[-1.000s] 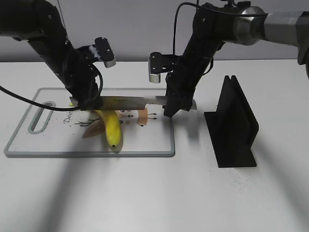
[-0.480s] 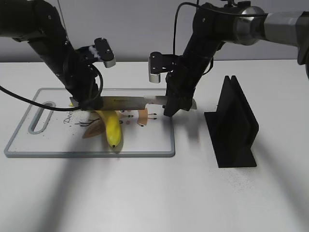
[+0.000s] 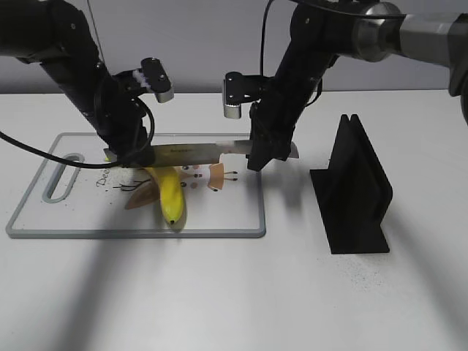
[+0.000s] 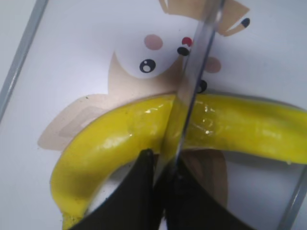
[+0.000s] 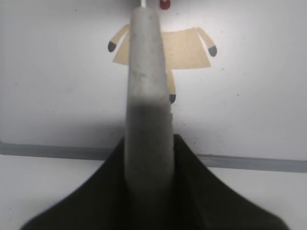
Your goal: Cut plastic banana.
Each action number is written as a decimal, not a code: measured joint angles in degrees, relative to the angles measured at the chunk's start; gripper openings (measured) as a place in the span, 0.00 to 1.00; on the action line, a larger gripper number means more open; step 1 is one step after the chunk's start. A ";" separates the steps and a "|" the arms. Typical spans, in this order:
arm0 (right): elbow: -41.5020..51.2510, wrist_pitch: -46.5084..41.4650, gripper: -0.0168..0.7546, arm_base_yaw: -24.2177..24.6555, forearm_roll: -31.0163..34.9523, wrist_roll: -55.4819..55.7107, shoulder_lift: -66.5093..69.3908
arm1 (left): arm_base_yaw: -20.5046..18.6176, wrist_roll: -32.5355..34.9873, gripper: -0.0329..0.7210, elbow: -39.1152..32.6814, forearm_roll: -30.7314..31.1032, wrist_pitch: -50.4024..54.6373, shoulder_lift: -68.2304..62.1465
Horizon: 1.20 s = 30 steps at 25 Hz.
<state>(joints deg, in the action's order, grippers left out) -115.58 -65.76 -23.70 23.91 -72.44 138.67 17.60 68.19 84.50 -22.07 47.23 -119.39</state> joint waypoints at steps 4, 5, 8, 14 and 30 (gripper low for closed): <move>-2.79 -2.52 0.24 -0.18 -0.67 0.77 -1.67 | 0.06 -0.77 0.08 -1.15 0.35 -0.42 1.23; -3.44 -3.08 0.24 -0.24 -0.79 1.01 -2.18 | 0.11 -0.95 0.08 -1.26 0.35 -0.42 1.79; -4.63 -3.68 0.24 -0.28 -0.86 1.08 -3.87 | 0.11 -1.18 0.08 -1.34 0.56 -0.57 4.68; -4.99 -4.80 0.23 -0.28 0.19 2.81 -7.42 | -0.12 -2.54 0.53 -1.54 -0.96 -0.29 9.56; 4.13 -4.32 0.23 -0.28 -3.95 27.89 -20.76 | -5.70 -48.21 0.90 -1.65 16.38 7.83 23.33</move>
<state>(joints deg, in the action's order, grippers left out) -111.45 -70.08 -23.97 19.96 -44.56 117.91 11.89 19.98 82.86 -5.69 55.06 -96.06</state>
